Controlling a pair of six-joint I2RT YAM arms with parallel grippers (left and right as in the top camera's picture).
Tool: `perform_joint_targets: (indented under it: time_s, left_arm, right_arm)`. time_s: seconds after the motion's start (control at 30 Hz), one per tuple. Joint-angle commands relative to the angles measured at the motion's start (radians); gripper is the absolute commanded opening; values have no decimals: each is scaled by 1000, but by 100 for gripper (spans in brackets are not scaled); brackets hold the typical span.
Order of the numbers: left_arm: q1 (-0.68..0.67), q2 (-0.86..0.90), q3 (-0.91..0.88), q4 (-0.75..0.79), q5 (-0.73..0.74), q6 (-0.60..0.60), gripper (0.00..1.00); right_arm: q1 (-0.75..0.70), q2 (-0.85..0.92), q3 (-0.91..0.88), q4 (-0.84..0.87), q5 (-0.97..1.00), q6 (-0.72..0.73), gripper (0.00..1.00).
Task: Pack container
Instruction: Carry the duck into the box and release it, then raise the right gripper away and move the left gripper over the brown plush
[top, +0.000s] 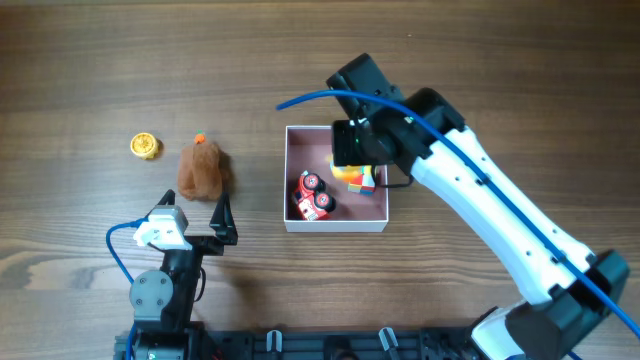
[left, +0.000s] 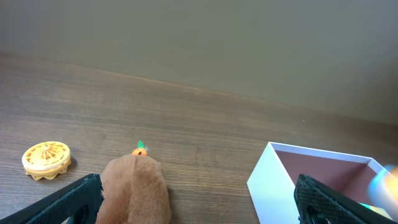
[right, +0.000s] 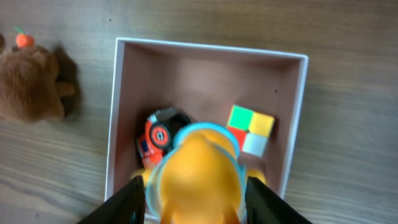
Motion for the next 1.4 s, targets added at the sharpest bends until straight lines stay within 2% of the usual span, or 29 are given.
perform_joint_targets:
  time_s: [0.0,0.07,0.1,0.27,0.4,0.8,0.97,1.1,1.27,1.37]
  left_arm:
    - [7,-4,-8,1,18,8,100]
    - [7,-4,-8,1,18,8,100]
    - [7,-4,-8,1,18,8,100]
    - [7,-4,-8,1,18,8,100]
    - [6,-4,-8,1,18,8,100]
    - [6,-4,-8,1,18,8,100]
    - [6,-4,-8,1,18,8,100]
    - [6,-4,-8,1,18,8,100]
    - [6,-4,-8,1,18,8,100]
    - [7,-4,-8,1,18,8,100]
  right_arm:
    - [-3,52,-12,51,29,-13,53]
    - [-4,67,-12,85,30,-23,56]
    - [-6,69,-12,101,32,-34,65]
    - [-52,67,-12,116,66,-36,90]
    - [-138,55,6,76,66,-36,100]
    - [-602,18,12,18,92,-62,100]
    - [-704,19,-48,26,92,-81,100]
    - [-748,24,-131,106,128,-192,100]
    - [-815,39,-196,161,133,-106,100]
    - [-864,40,-206,186,135,-107,100]
